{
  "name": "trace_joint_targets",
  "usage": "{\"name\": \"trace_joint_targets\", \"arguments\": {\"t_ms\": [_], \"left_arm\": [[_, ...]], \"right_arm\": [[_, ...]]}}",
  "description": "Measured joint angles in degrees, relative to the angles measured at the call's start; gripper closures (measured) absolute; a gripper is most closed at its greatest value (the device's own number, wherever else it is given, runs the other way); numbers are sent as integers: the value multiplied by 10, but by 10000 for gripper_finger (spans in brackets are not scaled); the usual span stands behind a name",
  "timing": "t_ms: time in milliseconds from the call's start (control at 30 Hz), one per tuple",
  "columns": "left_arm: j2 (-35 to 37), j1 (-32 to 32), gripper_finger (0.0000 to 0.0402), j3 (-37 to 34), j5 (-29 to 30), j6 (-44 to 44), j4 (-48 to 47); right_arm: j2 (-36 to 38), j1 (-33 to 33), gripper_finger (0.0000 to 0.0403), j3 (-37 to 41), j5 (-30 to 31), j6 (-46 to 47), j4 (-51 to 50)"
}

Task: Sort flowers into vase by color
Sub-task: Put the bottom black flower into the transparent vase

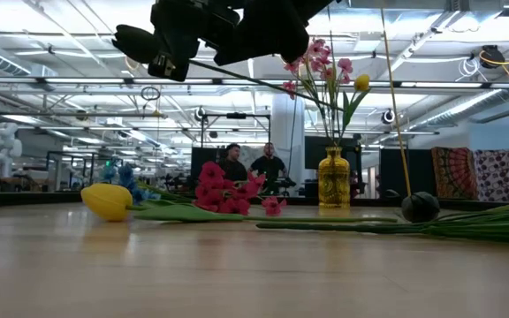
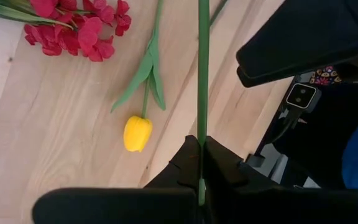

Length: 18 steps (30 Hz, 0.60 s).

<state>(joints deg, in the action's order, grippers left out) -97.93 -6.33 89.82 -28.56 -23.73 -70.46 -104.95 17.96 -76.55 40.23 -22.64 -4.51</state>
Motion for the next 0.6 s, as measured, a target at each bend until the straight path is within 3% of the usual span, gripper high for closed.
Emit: {"name": "trace_joint_targets", "arguments": {"t_ms": [233,600], "left_arm": [[0,0,389,0,-31,-26,19],[0,1,389,0,-89,-60,96]], "right_arm": [[0,-2,256,0,3,-65,0],[0,-10,305,0,38,-72,-6]]}}
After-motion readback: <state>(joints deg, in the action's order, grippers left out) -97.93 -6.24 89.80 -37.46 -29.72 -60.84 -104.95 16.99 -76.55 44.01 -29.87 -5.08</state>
